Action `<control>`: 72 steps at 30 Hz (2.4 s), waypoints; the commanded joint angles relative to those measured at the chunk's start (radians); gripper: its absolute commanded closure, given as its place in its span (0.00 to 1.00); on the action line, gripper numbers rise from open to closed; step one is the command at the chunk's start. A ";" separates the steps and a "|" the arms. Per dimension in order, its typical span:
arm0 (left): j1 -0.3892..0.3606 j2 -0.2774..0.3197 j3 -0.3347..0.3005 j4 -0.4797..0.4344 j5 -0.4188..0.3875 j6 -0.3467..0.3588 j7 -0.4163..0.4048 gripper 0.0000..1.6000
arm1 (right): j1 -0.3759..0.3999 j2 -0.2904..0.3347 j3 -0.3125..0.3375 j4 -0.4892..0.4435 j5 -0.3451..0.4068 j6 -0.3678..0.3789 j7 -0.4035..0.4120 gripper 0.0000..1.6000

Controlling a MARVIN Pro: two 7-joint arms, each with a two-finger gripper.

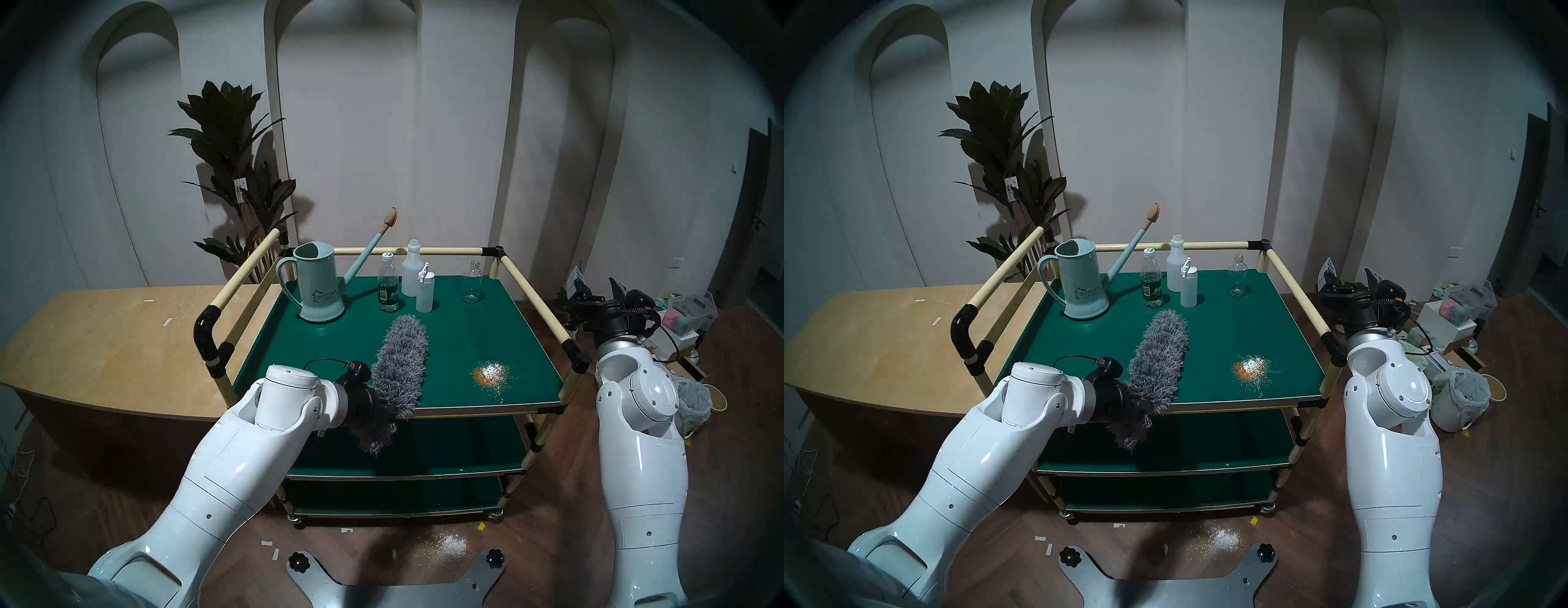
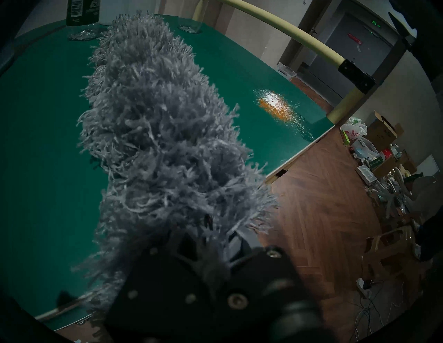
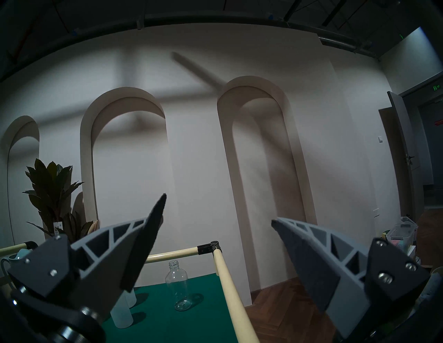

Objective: Dust the shelf with the duster

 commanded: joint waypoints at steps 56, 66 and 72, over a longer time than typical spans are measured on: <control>-0.262 -0.141 0.257 0.211 -0.050 0.083 -0.171 1.00 | -0.001 0.024 0.122 0.016 0.061 -0.016 0.018 0.00; -0.301 -0.110 0.336 0.210 -0.046 0.083 -0.245 1.00 | -0.009 0.022 0.130 0.016 0.058 -0.019 0.015 0.00; -0.326 -0.096 0.383 0.230 -0.055 0.083 -0.308 1.00 | -0.009 0.020 0.135 0.016 0.056 -0.020 0.014 0.00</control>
